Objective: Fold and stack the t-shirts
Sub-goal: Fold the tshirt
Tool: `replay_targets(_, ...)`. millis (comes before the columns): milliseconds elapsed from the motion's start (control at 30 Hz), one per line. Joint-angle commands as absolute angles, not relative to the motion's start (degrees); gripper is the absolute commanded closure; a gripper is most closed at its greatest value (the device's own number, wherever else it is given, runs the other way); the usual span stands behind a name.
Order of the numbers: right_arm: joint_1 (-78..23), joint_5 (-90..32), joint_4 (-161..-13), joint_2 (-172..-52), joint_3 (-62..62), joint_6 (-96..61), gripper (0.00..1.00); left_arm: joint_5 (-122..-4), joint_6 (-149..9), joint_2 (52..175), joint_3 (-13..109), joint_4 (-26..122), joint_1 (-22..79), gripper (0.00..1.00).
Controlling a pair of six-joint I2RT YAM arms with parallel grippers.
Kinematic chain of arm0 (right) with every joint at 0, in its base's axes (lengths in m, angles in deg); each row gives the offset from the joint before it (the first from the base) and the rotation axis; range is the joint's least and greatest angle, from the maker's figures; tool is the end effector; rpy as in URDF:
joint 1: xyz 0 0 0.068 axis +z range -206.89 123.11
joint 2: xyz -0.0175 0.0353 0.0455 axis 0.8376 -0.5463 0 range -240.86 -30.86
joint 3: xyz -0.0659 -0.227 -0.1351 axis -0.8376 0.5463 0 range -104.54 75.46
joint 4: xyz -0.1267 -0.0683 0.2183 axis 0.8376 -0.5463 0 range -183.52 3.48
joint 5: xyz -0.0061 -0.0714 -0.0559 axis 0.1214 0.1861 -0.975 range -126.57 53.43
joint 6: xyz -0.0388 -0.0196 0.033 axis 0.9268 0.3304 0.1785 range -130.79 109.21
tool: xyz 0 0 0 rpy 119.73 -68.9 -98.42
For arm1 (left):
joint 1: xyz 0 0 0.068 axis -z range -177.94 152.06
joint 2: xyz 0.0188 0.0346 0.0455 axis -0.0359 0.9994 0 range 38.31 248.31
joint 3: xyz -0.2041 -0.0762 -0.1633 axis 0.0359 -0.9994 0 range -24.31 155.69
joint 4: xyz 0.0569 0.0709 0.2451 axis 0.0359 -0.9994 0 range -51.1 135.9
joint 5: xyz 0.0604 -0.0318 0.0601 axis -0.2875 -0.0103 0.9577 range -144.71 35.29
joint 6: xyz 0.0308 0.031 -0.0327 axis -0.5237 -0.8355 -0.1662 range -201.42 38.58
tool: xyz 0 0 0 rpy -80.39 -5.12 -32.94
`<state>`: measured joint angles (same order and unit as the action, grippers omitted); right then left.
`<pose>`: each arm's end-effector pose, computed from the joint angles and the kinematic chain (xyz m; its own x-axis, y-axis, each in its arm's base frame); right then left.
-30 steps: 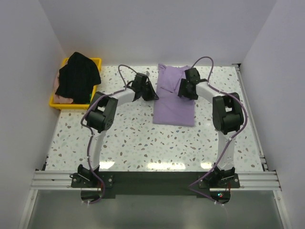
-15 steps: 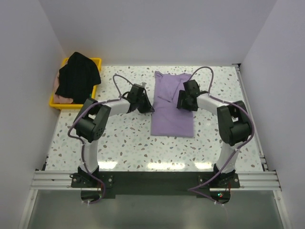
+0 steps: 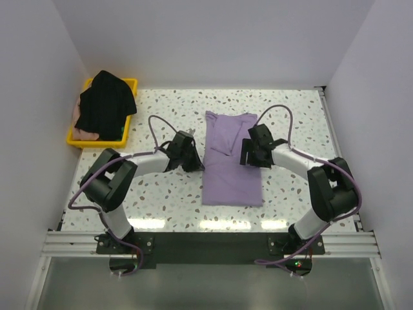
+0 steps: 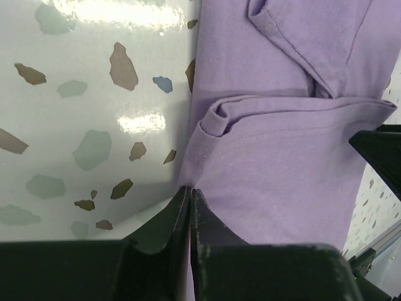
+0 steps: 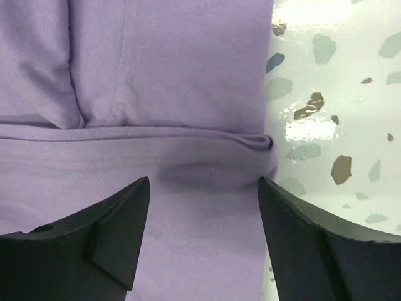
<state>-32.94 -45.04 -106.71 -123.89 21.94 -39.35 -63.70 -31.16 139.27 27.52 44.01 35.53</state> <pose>0.2916 0.1237 0.1718 -0.8525 0.1387 -0.5039 0.0843 0.9880 0.1293 0.2847 -0.1951 0.1405 -0.8965 -0.3177 -0.3088 -0.0978 0.8217 -0.5615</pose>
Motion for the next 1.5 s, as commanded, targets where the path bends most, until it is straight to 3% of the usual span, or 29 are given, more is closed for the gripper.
replay_targets(0,-33.6,-47.0,-109.9,-120.5,18.3,-39.2,0.26,-61.3,-32.3,137.2,29.1,42.5,35.1,0.92)
replay_targets(300,-37.9,-42.4,-113.9,-124.5,4.1,-37.4,0.25,-62.4,-34.9,139.5,36.0,39.9,32.6,0.90)
replay_targets(633,-33.9,-42.7,-114.4,-128.9,-1.7,-38.8,0.34,-66.3,-37.2,139.9,38.4,40.0,31.1,0.83)
replay_targets(833,-33.9,-43.2,-114.3,-119.6,9.4,-40.6,0.34,-68.7,-37.1,133.4,30.0,42.1,30.9,0.70)
replay_targets(1067,-34.1,-35.1,-115.1,-100.8,30.1,-46.8,0.34,-74.3,-37.0,123.0,14.9,45.0,32.4,0.54)
replay_targets(1233,-34.1,-30.4,-118.0,-90.5,40.4,-52.1,0.34,-77.4,-35.3,118.0,7.3,46.9,36.8,0.50)
replay_targets(1467,-34.0,-31.6,-125.0,-79.9,45.8,-57.2,0.34,-79.6,-31.9,115.2,2.2,49.4,39.3,0.50)
